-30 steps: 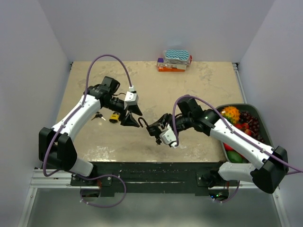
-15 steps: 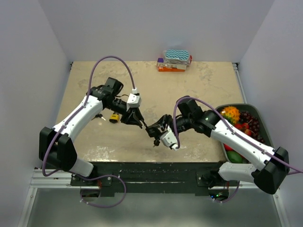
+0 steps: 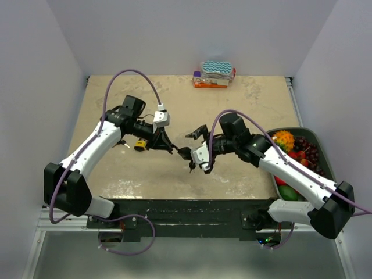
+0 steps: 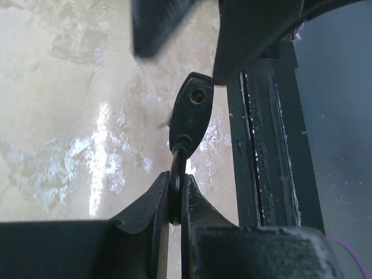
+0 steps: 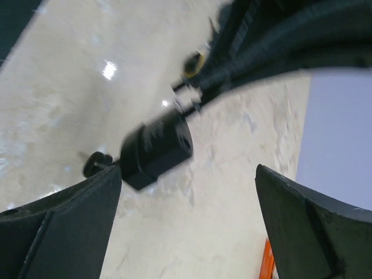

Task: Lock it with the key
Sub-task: Pick up the lock from the center of the board.

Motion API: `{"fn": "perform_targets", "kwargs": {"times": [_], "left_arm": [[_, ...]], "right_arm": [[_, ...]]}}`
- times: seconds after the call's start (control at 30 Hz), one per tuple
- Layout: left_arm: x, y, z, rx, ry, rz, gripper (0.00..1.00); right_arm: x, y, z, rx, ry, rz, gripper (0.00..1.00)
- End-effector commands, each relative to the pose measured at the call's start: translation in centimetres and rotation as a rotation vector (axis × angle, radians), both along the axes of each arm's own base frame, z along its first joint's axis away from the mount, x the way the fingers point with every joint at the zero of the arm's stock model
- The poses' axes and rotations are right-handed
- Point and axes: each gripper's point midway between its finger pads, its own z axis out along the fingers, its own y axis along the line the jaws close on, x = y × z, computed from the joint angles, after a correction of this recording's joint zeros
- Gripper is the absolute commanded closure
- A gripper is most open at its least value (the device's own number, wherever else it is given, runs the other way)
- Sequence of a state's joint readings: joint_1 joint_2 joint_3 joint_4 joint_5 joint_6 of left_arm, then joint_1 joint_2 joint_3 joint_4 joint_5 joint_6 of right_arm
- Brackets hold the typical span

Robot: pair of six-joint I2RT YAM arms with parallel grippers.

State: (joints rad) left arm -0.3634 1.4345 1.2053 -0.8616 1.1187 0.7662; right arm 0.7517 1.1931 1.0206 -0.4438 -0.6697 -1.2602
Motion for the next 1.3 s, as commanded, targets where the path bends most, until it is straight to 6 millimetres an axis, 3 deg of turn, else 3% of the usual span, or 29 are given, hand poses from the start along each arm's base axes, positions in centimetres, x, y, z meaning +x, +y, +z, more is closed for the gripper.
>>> {"fn": "perform_targets", "kwargs": {"times": [0.0, 0.07, 0.17, 0.3, 0.4, 0.73, 1.0, 1.13, 1.27], "left_arm": [[1.1, 1.0, 3.8, -0.128, 0.004, 0.088, 1.0], [2.0, 1.8, 4.3, -0.139, 0.006, 0.133, 1.0], [3.3, 2.6, 6.2, -0.177, -0.026, 0.203, 1.0], [5.1, 2.5, 9.1, -0.249, -0.004, 0.306, 1.0], [5.3, 2.3, 10.0, -0.309, 0.181, 0.363, 1.0], [3.9, 1.7, 11.8, -0.475, 0.509, 0.452, 1.0], [0.7, 0.7, 14.9, -0.471, 0.247, 0.32, 1.0], [-0.7, 0.3, 16.2, -0.469, 0.157, 0.283, 1.0], [-1.9, -0.3, 17.4, -0.473, 0.118, 0.261, 1.0]], "right_arm": [[4.9, -2.4, 2.7, 0.101, 0.021, -0.263, 0.01], [5.7, -4.3, 2.9, 0.113, 0.052, -0.362, 0.01], [6.2, -5.5, 3.5, 0.125, 0.113, -0.465, 0.01], [6.3, -5.9, 4.2, 0.157, 0.257, -0.575, 0.01], [6.3, -5.5, 4.8, 0.188, 0.372, -0.631, 0.01], [6.4, -6.0, 6.9, 0.277, 0.375, -0.684, 0.01], [4.2, -3.5, 8.7, 0.322, 0.459, -0.505, 0.01], [4.3, -2.5, 10.8, 0.385, 0.52, -0.492, 0.01], [2.5, -2.0, 12.8, 0.408, 0.5, -0.376, 0.01]]}}
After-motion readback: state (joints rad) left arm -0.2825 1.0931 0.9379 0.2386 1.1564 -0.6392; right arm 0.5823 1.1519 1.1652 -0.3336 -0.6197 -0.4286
